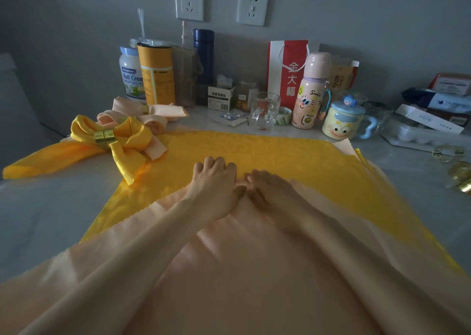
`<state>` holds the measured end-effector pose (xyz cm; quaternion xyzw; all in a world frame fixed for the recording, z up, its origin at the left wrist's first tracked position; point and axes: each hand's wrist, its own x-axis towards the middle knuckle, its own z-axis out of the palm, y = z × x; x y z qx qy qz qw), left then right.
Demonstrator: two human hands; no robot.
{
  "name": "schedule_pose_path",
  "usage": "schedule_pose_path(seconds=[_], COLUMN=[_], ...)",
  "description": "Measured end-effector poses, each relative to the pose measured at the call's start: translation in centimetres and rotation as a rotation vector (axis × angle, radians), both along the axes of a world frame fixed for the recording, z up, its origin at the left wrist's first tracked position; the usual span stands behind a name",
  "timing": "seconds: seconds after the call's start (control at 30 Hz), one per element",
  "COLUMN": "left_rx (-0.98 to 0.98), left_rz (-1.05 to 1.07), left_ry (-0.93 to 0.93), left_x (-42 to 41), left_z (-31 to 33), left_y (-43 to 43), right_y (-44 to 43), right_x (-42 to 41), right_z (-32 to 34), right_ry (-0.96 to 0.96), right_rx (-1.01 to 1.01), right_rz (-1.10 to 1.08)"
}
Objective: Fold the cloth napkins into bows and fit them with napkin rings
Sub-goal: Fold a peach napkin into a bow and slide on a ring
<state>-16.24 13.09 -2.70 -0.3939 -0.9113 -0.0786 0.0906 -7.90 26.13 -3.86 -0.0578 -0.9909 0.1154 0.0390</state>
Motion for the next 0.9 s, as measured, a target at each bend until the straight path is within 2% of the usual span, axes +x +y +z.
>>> schedule_pose_path(seconds=[0.07, 0.13, 0.27, 0.47, 0.67, 0.9], left_rx=[0.025, 0.03, 0.008, 0.135, 0.238, 0.215], left_rz=[0.006, 0.0, -0.028, -0.074, -0.095, -0.086], left_ry=[-0.018, -0.039, -0.069, -0.051, -0.029, -0.076], left_x=[-0.2, -0.4, -0.6, -0.8, -1.0, 0.3], left_z=[-0.1, -0.2, 0.0, -0.1, -0.1, 1.6], left_y=[-0.1, -0.1, 0.0, 0.5, -0.1, 0.1], right_y=[0.6, 1.1, 2.1, 2.9, 2.1, 1.3], right_x=[0.1, 0.4, 0.7, 0.5, 0.3, 0.7], right_z=[0.1, 0.5, 1.4, 1.7, 1.0, 1.5], right_ry=[-0.062, -0.006, 0.115, 0.213, 0.311, 0.324], right_rx=[0.023, 0.012, -0.141, -0.183, 0.037, 0.059], right_rz=[-0.111, -0.176, -0.183, -0.192, -0.16, -0.126])
